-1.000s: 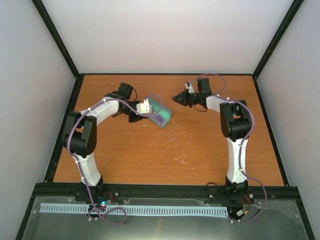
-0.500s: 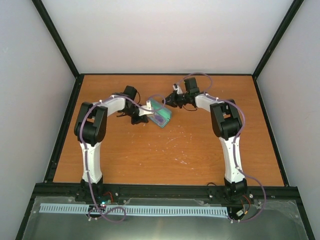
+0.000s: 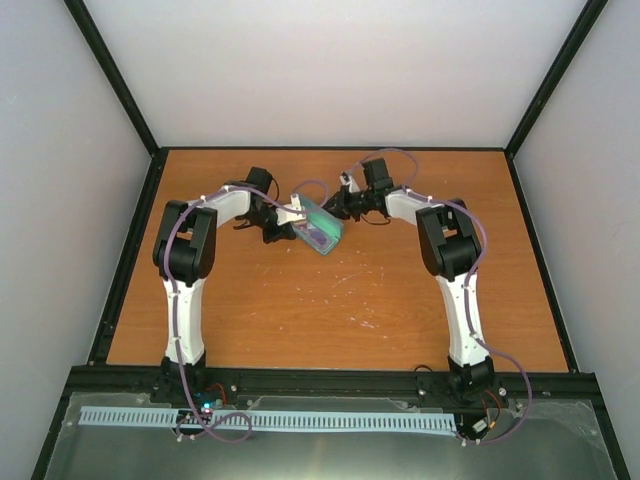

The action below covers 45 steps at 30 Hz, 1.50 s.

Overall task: Organize the sunglasses
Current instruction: Move the sunglasses case at the center of the board.

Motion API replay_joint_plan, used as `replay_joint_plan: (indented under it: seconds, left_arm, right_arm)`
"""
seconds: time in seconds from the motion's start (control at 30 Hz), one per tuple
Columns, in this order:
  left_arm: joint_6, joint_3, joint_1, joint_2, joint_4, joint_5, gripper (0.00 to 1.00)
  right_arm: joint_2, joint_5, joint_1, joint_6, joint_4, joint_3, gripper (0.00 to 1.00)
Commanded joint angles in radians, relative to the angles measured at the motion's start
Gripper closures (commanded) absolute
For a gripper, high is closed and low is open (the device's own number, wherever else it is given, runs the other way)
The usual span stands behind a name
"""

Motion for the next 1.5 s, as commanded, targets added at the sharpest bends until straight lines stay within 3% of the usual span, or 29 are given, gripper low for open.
replay_joint_plan:
  seconds: [0.0, 0.33, 0.57, 0.97, 1.2, 1.47]
  left_arm:
    - [-0.060, -0.004, 0.013, 0.013, 0.051, 0.008, 0.99]
    - [-0.208, 0.083, 0.019, 0.036, 0.152, 0.048, 0.99]
    - [-0.271, 0.115, 0.019, 0.039, 0.161, 0.108, 0.99]
    - [-0.229, 0.003, 0.040, -0.024, 0.212, 0.079, 0.99]
    - [-0.216, -0.043, 0.117, -0.071, 0.235, 0.081, 0.99]
    - [-0.216, -0.078, 0.120, -0.086, 0.251, 0.093, 0.99]
  right_arm:
    - [-0.059, -0.021, 0.032, -0.008, -0.009, -0.040, 0.95]
    - [-0.165, -0.002, 0.049, -0.018, -0.005, -0.186, 0.95]
    - [-0.211, 0.023, 0.049, -0.028, -0.027, -0.201, 0.95]
    - [-0.314, 0.071, 0.044, -0.077, -0.111, -0.234, 0.96]
    - [-0.319, 0.075, 0.047, -0.056, -0.103, -0.226, 0.96]
    - [-0.293, 0.087, 0.078, -0.045, -0.122, -0.193, 0.96]
